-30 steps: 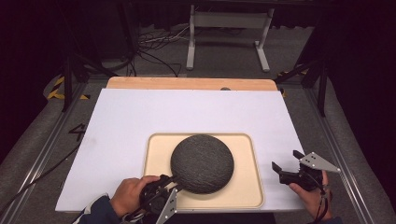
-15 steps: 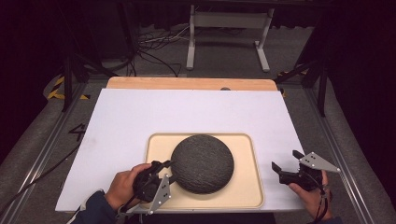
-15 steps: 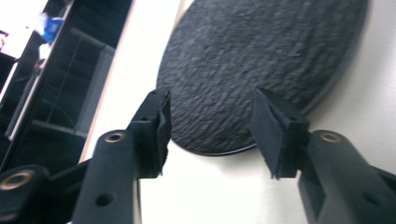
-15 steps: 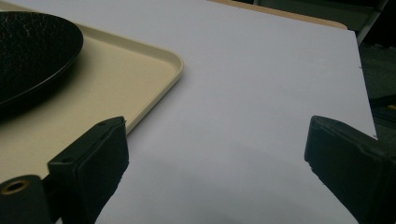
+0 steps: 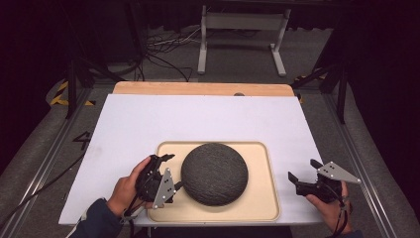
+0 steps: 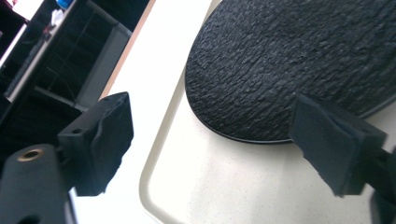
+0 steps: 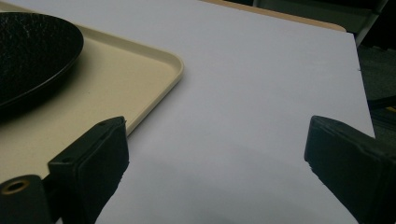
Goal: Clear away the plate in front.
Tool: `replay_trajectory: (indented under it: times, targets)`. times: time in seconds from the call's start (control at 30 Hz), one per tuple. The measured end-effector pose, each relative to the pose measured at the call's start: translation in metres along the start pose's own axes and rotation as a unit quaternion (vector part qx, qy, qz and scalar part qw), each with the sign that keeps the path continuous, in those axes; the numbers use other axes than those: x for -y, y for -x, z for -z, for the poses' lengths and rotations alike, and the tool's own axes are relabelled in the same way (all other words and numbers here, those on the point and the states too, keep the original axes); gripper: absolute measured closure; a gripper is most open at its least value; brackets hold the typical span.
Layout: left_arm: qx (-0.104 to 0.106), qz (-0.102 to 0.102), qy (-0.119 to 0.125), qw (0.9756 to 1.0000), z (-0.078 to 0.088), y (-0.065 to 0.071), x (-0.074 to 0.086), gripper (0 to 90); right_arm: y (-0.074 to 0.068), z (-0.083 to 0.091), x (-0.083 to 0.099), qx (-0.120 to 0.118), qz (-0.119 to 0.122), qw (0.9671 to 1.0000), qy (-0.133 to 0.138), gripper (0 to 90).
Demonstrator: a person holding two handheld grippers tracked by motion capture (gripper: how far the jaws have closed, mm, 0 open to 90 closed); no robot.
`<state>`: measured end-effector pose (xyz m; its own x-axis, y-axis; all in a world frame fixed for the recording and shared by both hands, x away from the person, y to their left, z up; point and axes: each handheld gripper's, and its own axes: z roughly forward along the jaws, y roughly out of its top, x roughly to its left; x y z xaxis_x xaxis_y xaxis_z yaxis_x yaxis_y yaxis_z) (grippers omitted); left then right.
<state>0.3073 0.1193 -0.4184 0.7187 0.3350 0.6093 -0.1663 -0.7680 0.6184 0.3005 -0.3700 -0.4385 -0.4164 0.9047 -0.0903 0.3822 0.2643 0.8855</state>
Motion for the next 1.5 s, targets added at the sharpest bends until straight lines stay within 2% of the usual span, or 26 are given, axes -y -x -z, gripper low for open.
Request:
replay_trajectory:
  times: [0.17, 0.37, 0.77, 0.93, 1.1, 1.17, 1.37, 1.5]
  targets:
    - [0.006, 0.008, -0.004, 0.9999, -0.001, -0.005, 0.004, 7.0, 0.000, 0.001, 0.000, 0.001, -0.001, 1.0000, 0.001, 6.9]
    - [0.009, 0.026, 0.001, 0.9996, -0.001, -0.012, 0.010, 6.6, 0.000, 0.000, 0.000, -0.001, 0.001, 1.0000, 0.000, 7.0]
    - [0.002, 0.065, 0.003, 0.9979, 0.003, -0.026, 0.024, 6.3, 0.000, 0.000, 0.000, -0.005, 0.004, 1.0000, -0.002, 7.4]
    - [-0.007, 0.064, -0.001, 0.9979, 0.005, -0.031, 0.030, 6.2, 0.000, 0.000, 0.000, -0.004, 0.003, 1.0000, -0.002, 7.3]
    - [-0.013, 0.083, -0.011, 0.9964, 0.007, -0.038, 0.043, 6.1, 0.000, 0.000, 0.000, -0.003, 0.004, 1.0000, -0.003, 7.3]
    - [-0.012, 0.098, -0.019, 0.9949, 0.007, -0.041, 0.050, 6.1, 0.000, 0.000, 0.000, -0.003, 0.004, 1.0000, -0.002, 7.3]
    - [-0.015, 0.109, -0.023, 0.9936, 0.011, -0.046, 0.061, 6.1, 0.000, 0.001, 0.000, -0.002, 0.002, 1.0000, -0.001, 7.3]
    - [-0.013, 0.124, -0.030, 0.9918, 0.012, -0.048, 0.071, 5.6, 0.001, 0.001, 0.001, -0.002, 0.001, 1.0000, -0.001, 7.3]
